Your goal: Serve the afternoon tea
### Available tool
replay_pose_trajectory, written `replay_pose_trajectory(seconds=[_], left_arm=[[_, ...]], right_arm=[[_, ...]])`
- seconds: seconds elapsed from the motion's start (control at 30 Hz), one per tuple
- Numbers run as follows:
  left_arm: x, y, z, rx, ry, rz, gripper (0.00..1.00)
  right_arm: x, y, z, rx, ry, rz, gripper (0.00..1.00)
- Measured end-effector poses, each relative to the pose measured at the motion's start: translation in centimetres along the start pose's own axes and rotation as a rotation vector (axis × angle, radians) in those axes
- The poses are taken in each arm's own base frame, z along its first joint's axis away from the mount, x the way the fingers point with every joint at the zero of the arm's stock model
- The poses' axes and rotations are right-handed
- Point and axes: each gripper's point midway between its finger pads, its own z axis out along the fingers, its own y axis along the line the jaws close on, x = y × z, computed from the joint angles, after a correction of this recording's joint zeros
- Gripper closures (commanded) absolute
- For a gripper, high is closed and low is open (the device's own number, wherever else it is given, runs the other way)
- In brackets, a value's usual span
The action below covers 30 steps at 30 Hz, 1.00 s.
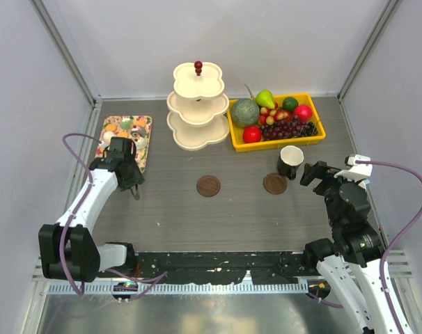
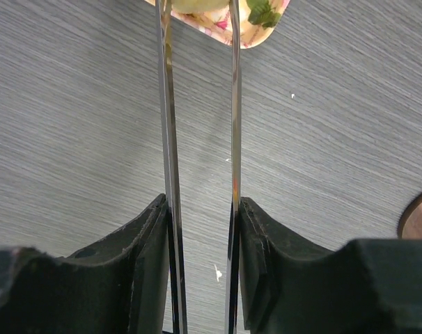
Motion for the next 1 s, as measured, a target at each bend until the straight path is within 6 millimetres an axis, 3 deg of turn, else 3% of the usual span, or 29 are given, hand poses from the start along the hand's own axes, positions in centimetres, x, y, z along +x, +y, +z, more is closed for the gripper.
replay_pose_trajectory(seconds=[0.37, 0.53, 0.63, 0.8, 1.0], left_arm=[[0.1, 0.9, -3.9, 0.037, -0.051, -0.002, 0.72], [-0.4, -0.4, -5.9, 0.119, -0.059, 0.046, 0.73], [-1.1, -2.2, -7.5, 0.178, -0.083, 0.113, 0.73], [-1.2, -7.4, -9.5, 0.324, -0.123, 0.308, 0.71], [1.0, -13.9, -8.0, 0.466, -0.086, 0.504, 0.7]], right_arm=[[0.0, 0.1, 0.0, -0.004, 0.001, 0.0, 0.04], [0.1, 0.1, 0.0, -0.008, 0.003, 0.0, 0.04], [0.1, 0.2, 0.0, -0.011, 0.003, 0.0, 0.04], [0.1, 0.2, 0.0, -0.012, 0.004, -0.001, 0.04], [0.1, 0.0, -0.2, -0.008, 0.005, -0.007, 0.04]])
